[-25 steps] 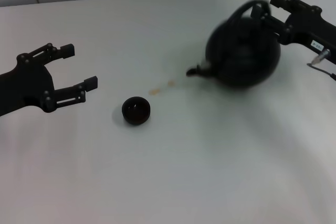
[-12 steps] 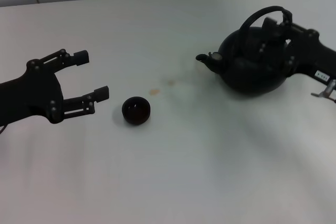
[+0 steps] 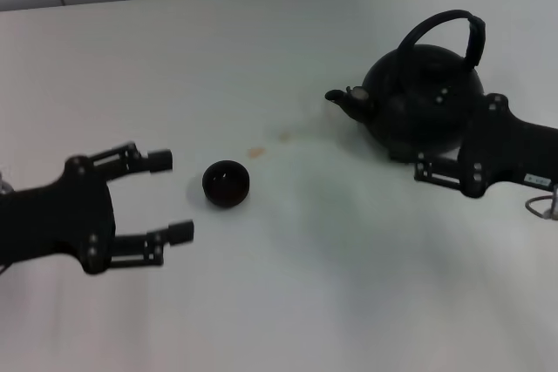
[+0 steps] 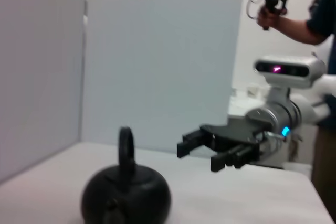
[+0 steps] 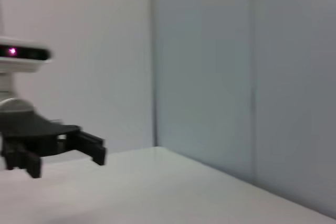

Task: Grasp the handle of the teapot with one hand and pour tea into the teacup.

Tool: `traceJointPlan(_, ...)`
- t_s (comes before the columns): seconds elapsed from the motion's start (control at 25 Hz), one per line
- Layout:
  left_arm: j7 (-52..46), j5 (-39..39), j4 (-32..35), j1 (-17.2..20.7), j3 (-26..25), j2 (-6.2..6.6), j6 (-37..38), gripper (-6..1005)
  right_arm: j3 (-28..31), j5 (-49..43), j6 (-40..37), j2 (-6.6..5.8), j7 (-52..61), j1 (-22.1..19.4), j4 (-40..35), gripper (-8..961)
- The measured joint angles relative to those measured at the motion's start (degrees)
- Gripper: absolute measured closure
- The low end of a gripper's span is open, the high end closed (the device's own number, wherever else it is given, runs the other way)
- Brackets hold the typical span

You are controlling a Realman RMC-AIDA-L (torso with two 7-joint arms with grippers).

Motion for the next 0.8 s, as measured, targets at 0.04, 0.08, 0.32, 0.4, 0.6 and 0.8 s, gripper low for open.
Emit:
traceJointPlan(0.04, -0.13, 0.42, 0.0, 0.0, 0.01, 0.01, 0.25, 129, 0.82, -1.77, -2.15, -0.14, -0.01, 0.12, -1.24, 332)
traceJointPlan(0.08, -0.34, 1.17, -0.01, -0.01, 0.01, 0.04, 0.64, 129, 0.82, -1.77, -2.15, -0.14, -0.01, 0.12, -1.24, 332)
traceJointPlan(0.32, -0.54, 4.26, -0.1, -0.28, 0.01, -0.3, 1.58, 129, 1.92, -3.65, -4.72, -0.24, -0.02, -0.02, -2.99, 331)
traceJointPlan(0.4, -0.48, 4.68, -0.1, -0.29, 0.0, -0.34, 1.57, 129, 2.01, -4.41, -4.79, -0.24, 0.04, -0.08, -3.34, 331)
traceJointPlan(0.6, -0.32, 5.29, -0.1, -0.49, -0.1, -0.33, 1.29, 129, 2.05, -6.08, -5.03, -0.24, 0.22, -0.14, -3.5, 331)
traceJointPlan(0.8, 0.02, 5.34, -0.1, -0.41, -0.34, -0.42, 1.17, 129, 2.01, -6.51, -5.36, -0.06, 0.14, -0.12, -3.53, 331)
